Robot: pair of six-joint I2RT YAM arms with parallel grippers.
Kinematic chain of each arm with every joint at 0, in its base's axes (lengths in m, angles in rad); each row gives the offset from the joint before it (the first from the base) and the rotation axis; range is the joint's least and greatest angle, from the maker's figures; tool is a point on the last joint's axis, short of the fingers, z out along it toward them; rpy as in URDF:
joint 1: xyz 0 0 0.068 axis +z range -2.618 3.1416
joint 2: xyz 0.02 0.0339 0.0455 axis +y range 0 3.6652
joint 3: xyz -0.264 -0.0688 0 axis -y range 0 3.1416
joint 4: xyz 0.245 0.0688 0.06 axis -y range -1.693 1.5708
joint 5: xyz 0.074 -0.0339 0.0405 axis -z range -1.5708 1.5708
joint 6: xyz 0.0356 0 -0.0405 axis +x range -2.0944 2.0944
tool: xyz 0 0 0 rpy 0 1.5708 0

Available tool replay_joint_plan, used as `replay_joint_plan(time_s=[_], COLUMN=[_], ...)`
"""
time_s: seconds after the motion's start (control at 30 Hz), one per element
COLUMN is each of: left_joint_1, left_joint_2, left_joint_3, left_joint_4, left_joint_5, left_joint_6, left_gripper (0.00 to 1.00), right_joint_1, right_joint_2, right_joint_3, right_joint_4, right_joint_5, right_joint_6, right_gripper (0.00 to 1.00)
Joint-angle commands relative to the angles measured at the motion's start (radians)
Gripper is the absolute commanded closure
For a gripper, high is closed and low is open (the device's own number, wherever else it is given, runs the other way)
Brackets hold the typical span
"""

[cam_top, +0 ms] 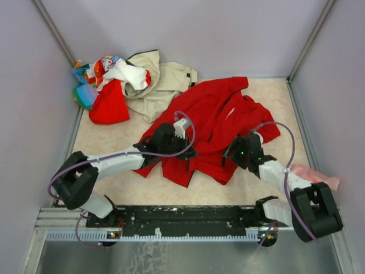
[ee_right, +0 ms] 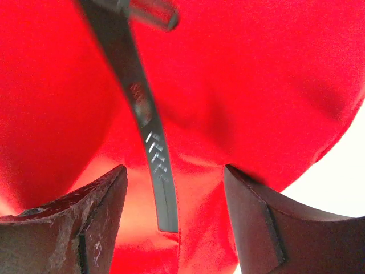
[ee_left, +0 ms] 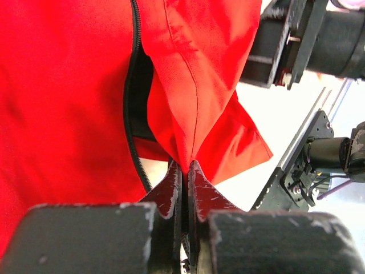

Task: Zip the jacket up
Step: Adjust the jacket at the center of the board.

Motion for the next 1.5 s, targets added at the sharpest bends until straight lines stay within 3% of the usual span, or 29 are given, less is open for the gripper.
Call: replay_joint_plan(time_s=[0.0,0.13,0.23,0.43,0.6,0.87,1.07,1.23,1.47], left_joint_1=[0.009,0.009,0.007,-0.002,-0.007,-0.015,-0.025,-0.035,-0.043], left_joint_2=[-0.022,-0.001,0.012,0.028,0.036,0.029,0.017,0.004,-0.006], left_joint_3=[-0.011,-0.014,-0.012,-0.018,-0.012,-0.014,-0.019,-0.02,-0.016], left_joint_4=[0.013,0.043,0.063,0.093,0.079,0.078,0.077,0.075,0.067], left_joint_5=[-0.003,0.028,0.015,-0.038,-0.05,-0.064,-0.076,-0.091,-0.093], left_joint_6=[0.008,-0.027,-0.055,-0.093,-0.082,-0.066,-0.062,-0.064,-0.06], left_gripper=[1.0,1.0,1.0,1.0,1.0,1.0,1.0,1.0,1.0], right_joint_1=[-0.085,-0.09,-0.088,0.007,0.11,0.33,0.464,0.506,0.511], right_joint_2=[0.156,0.259,0.225,-0.019,-0.257,-0.471,-0.379,-0.253,-0.123], right_joint_3=[0.092,0.201,0.217,0.185,0.14,-0.015,-0.091,-0.135,-0.15], right_joint_4=[0.005,0.033,0.037,-0.103,-0.198,-0.021,0.244,0.471,0.638], right_joint_5=[0.12,0.132,0.086,0.049,0.005,-0.066,-0.033,-0.033,-0.047], right_joint_6=[-0.12,-0.208,-0.257,-0.304,-0.246,-0.033,0.026,0.049,0.048], right_gripper=[0.31,0.31,0.31,0.31,0.3,0.29,0.29,0.3,0.43])
